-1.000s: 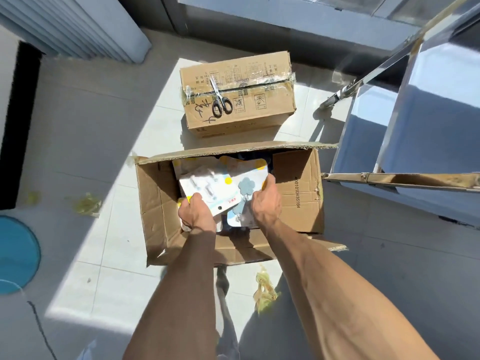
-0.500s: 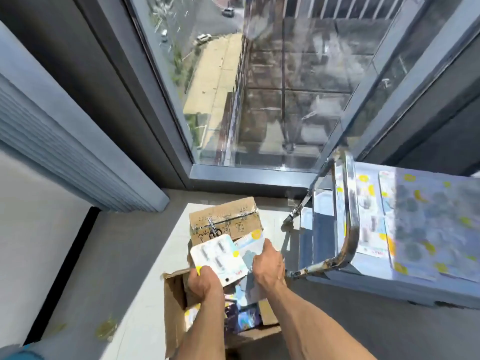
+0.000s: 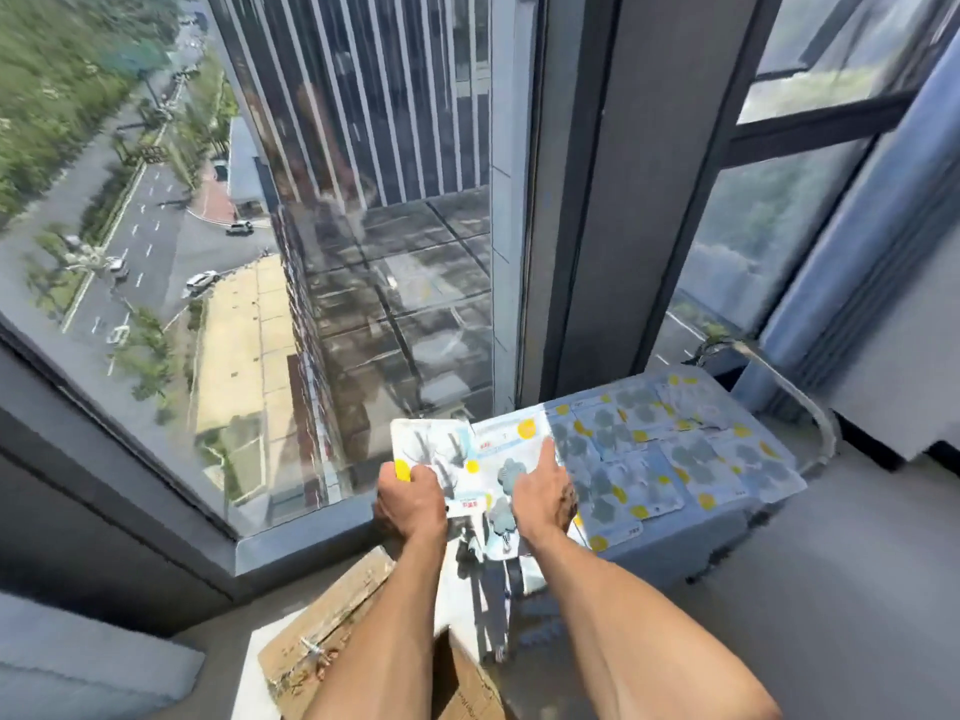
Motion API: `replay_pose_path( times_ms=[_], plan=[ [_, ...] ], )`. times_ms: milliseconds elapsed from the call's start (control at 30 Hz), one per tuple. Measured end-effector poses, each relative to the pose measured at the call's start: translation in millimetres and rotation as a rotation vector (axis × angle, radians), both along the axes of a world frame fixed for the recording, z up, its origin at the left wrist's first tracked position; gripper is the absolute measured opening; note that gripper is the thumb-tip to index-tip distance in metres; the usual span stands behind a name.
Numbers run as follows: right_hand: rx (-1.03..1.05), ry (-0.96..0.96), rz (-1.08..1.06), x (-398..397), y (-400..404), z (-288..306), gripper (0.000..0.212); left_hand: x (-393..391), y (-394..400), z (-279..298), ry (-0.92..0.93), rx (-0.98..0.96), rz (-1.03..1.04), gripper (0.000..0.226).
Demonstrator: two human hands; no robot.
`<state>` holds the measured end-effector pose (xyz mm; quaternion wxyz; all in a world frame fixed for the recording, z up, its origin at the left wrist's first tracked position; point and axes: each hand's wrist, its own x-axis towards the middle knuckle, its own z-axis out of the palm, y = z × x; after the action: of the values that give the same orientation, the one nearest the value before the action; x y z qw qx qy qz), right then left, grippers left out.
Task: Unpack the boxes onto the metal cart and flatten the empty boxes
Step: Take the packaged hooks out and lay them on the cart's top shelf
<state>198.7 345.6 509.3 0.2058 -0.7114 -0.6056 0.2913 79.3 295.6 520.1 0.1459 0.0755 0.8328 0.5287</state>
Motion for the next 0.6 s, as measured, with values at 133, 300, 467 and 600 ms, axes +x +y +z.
replay_pose_path(
  times_ms=[133, 300, 467, 600],
  plan=[
    [-0.031, -0.069, -0.126, 64.8, 54.1, -20.4, 0.058, 74.1, 59.9, -18.0, 0.038, -0.021, -0.134, 0.015],
    [-0.090, -0.184, -0.110, 129.4, 112.2, -80.0, 0.052, 135.8, 118.1, -81.3, -0.043, -0.224, -0.188, 0.024],
    [-0.184, -0.232, -0.032, 150.9, 168.2, -134.3, 0.053, 147.3, 152.4, -152.9, -0.167, -0.398, -0.157, 0.035],
    [-0.236, -0.228, 0.064, 140.9, 200.9, -165.3, 0.054, 137.0, 163.0, -194.9, -0.237, -0.448, -0.054, 0.039]
  ],
)
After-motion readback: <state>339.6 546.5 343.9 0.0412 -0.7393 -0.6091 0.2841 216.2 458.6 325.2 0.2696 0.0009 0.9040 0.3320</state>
